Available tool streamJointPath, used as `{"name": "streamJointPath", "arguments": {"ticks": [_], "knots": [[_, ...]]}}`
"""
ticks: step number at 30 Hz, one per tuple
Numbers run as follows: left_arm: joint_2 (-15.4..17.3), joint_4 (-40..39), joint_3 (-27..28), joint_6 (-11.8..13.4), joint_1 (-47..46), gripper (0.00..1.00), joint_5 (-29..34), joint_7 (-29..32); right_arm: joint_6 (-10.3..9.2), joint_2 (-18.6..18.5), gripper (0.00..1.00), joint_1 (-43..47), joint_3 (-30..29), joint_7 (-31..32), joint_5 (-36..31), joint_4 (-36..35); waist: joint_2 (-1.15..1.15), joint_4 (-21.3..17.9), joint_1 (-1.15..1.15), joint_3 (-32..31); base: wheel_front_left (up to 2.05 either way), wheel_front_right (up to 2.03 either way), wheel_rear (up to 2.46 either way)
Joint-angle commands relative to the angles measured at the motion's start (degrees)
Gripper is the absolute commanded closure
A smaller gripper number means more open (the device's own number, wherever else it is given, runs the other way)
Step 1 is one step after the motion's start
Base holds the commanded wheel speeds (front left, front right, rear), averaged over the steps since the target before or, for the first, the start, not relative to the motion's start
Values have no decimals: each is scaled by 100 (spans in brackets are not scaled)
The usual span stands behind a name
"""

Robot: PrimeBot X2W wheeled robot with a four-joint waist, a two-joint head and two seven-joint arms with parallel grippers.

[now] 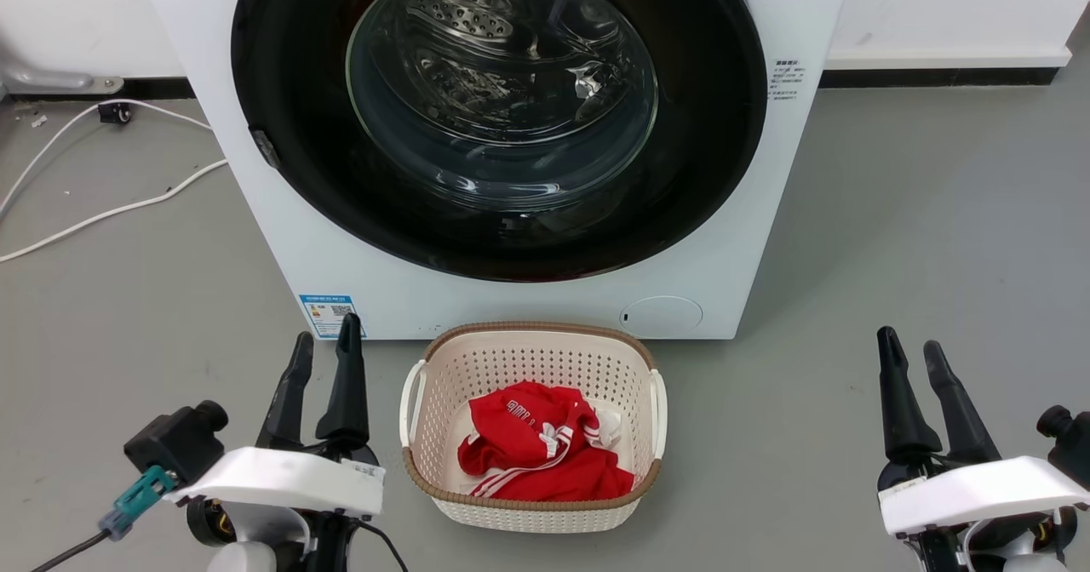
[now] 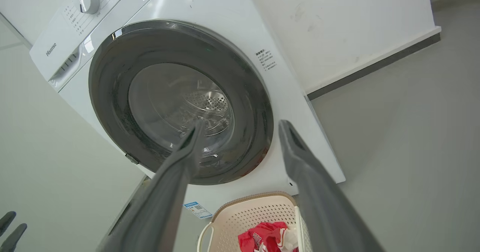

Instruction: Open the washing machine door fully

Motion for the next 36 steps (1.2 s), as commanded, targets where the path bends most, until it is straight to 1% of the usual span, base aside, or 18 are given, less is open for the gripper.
{"name": "streamJointPath", "arguments": {"ticks": [1, 7, 14, 24, 36], "knots": [[16, -15, -41, 31, -138, 0, 307, -60, 0, -16, 0, -16, -8, -16, -304, -119, 0, 2, 0, 5, 0, 0, 0], [16, 78, -106, 92, -215, 0, 953, -154, 0, -16, 0, 12, -9, 12, -1036, -224, 0, 10, 0, 23, 0, 0, 0], [34, 91, -189, 161, -262, 0, 1559, -258, 0, -16, 0, 47, -3, 80, -1648, -363, 0, 14, 0, 31, 0, 0, 0], [89, 94, -336, 275, -307, 0, 2233, -395, 0, -16, 0, 126, -31, 173, -2254, -512, 0, 1, 0, 43, 0, 0, 0], [127, 113, -455, 394, -328, 0, 2805, -547, 0, -15, 0, 184, -16, 182, -2754, -584, 0, 4, 0, 43, 0, 0, 0]]}}
